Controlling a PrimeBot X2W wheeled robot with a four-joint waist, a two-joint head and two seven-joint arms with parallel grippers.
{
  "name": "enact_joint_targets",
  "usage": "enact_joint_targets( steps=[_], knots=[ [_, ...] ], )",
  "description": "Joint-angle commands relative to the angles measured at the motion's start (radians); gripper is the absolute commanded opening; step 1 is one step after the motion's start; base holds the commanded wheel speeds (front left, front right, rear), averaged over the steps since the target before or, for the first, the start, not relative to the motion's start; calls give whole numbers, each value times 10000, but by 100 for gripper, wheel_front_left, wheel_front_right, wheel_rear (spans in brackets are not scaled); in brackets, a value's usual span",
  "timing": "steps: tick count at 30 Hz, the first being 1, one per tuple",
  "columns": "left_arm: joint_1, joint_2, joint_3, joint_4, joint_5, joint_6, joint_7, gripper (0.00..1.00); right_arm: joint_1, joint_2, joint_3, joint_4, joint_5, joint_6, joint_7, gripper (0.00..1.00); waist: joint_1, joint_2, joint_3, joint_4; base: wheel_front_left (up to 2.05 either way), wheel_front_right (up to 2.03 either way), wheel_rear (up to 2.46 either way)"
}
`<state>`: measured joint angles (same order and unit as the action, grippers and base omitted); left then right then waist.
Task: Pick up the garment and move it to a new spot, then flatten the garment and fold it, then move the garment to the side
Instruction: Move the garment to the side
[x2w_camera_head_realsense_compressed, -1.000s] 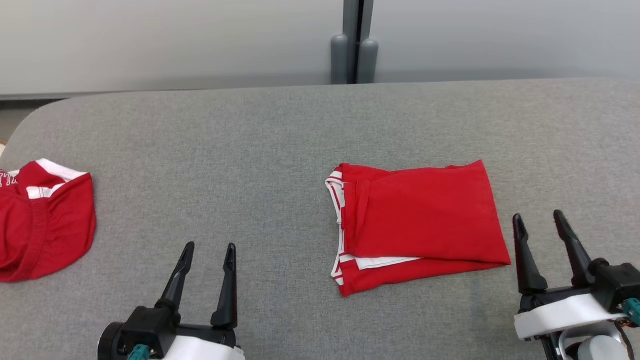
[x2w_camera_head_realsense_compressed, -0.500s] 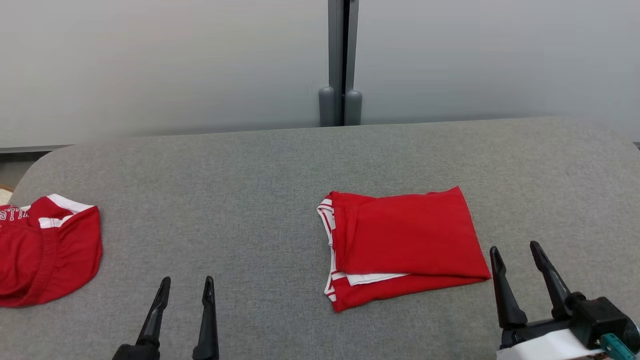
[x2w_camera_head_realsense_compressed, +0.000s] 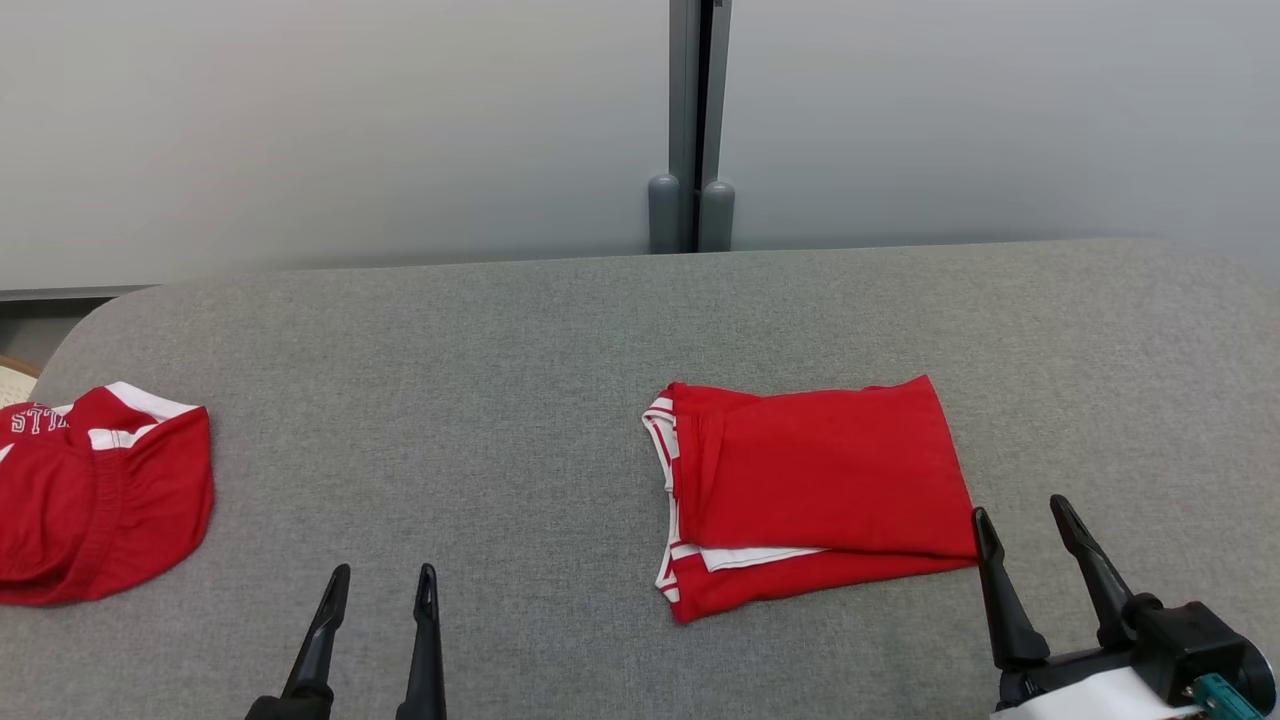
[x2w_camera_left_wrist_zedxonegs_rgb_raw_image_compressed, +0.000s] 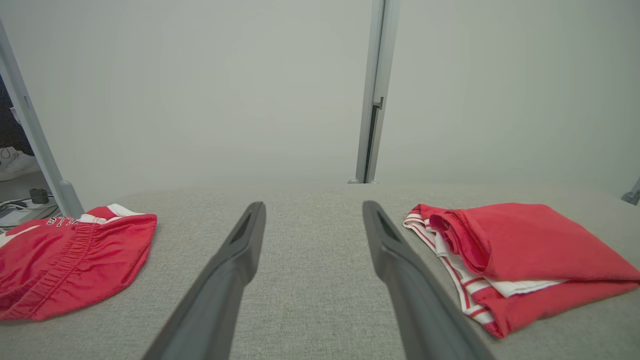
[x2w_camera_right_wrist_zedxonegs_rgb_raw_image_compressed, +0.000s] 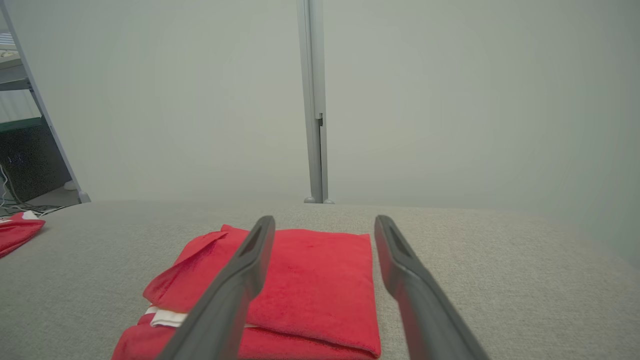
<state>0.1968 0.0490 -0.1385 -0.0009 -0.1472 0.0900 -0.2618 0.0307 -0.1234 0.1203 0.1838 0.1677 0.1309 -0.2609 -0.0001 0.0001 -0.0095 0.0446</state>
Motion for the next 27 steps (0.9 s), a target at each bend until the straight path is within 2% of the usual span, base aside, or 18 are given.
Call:
enact_joint_targets(
  steps=[1,6,10,16,20,23,27],
  knots=[
    [-56,32,-1,2,87,9,-43,100,-36,-78,15,18,7,-4,-58,100,1,-1,9,3,0,0,0],
    [-213,34,-101,6,165,-33,-43,100,-279,-182,6,128,22,-4,-58,100,1,-1,175,92,0,0,0],
    [-476,31,-247,-61,172,-18,-43,100,-805,-358,86,419,459,-4,-58,100,1,-1,563,240,0,0,0],
    [-1303,31,-707,-153,324,-112,-31,100,-2601,-1568,1040,2274,3050,-4,-17,100,1,-1,1745,530,0,0,0],
    [-1723,34,-968,-115,467,-193,-32,100,-3699,-2627,1842,3142,4861,-4,1004,100,1,-1,2348,695,0,0,0],
    [-1933,32,-1063,-69,467,-178,-32,100,-4210,-3348,2520,3505,5598,-3,1886,100,1,-1,2669,765,0,0,0],
    [-2174,32,-1178,-25,438,-151,-32,100,-4608,-3726,3355,3730,6489,-3,2613,100,1,-1,2975,849,0,0,0]
  ],
)
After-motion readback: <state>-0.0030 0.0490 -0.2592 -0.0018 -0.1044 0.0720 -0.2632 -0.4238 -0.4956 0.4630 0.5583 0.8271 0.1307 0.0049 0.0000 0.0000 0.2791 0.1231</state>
